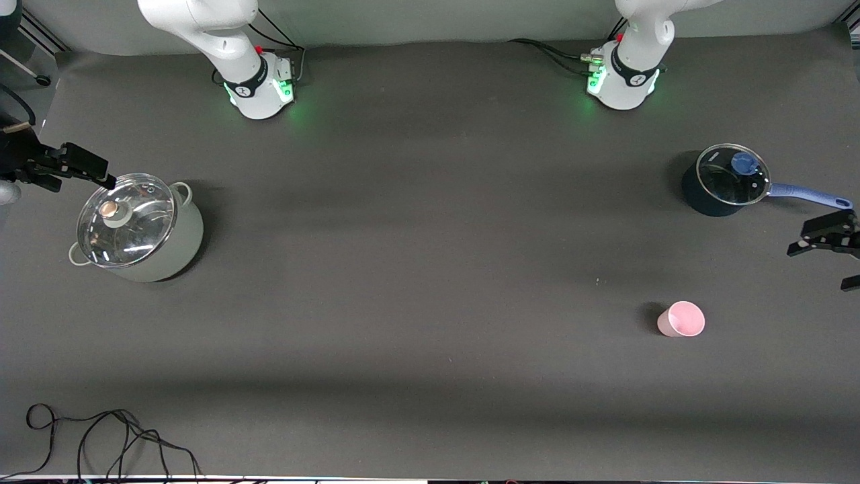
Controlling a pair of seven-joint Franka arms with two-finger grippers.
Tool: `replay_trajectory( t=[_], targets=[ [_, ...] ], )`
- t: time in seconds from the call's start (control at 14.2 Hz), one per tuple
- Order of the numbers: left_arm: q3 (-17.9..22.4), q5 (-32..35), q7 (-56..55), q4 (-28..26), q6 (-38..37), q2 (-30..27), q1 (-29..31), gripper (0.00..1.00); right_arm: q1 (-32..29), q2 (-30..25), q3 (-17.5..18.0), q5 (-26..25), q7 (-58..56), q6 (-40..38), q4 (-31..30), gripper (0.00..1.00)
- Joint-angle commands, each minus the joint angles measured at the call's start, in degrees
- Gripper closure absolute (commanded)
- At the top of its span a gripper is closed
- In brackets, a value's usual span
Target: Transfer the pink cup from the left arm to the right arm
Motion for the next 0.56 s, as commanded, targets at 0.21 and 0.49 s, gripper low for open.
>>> replay_trajectory(
  t=[0.21, 0.49],
  targets=[
    [-0.4, -18.0, 24.9, 2.1, -0.4, 9.6, 10.2, 0.0, 0.5, 1.9, -0.6, 0.6, 1.1, -0.7, 3.0, 0.0],
    [-0.4, -25.1, 42.5, 1.6, -0.4, 16.2, 13.8, 0.0, 0.1, 2.2, -0.7, 0.6, 0.7, -0.7, 3.9, 0.0]
  ],
)
